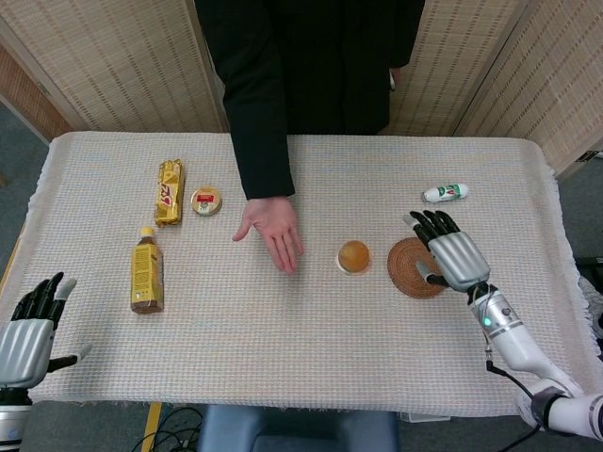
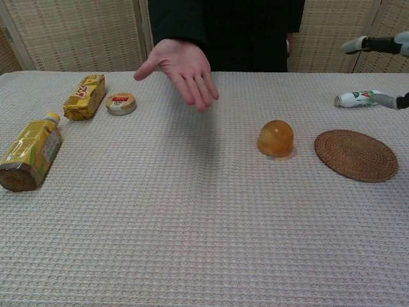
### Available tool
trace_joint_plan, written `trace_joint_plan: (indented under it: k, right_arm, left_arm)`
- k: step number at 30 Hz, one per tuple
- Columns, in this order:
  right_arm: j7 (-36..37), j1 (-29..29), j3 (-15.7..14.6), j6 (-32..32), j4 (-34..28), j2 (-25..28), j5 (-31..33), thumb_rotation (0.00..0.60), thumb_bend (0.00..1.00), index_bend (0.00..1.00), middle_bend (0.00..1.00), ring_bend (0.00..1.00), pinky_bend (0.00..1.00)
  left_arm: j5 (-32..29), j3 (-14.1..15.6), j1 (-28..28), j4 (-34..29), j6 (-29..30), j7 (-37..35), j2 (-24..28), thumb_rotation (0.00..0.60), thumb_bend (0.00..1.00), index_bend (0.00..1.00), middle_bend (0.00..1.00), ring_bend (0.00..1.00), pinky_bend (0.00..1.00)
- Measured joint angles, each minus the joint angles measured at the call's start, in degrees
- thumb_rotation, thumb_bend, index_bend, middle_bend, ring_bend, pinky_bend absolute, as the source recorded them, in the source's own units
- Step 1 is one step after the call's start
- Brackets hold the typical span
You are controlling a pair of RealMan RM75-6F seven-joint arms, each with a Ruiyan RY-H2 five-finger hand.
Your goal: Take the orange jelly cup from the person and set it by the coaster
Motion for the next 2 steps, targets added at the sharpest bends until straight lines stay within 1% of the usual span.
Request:
trace_joint_plan:
  k: [2]
  right_arm:
    - [0.4,-3.4,-1.0,4.6,-1.5,1.9,-1.6,0.600,0.31,0.00,0.07,0.00,0.02]
  left_arm:
    - [-0.3,-0.2,-0.1,0.0,0.0,0.0,-0.2,0.600,0.14,0.04,0.00,0.00,0.16]
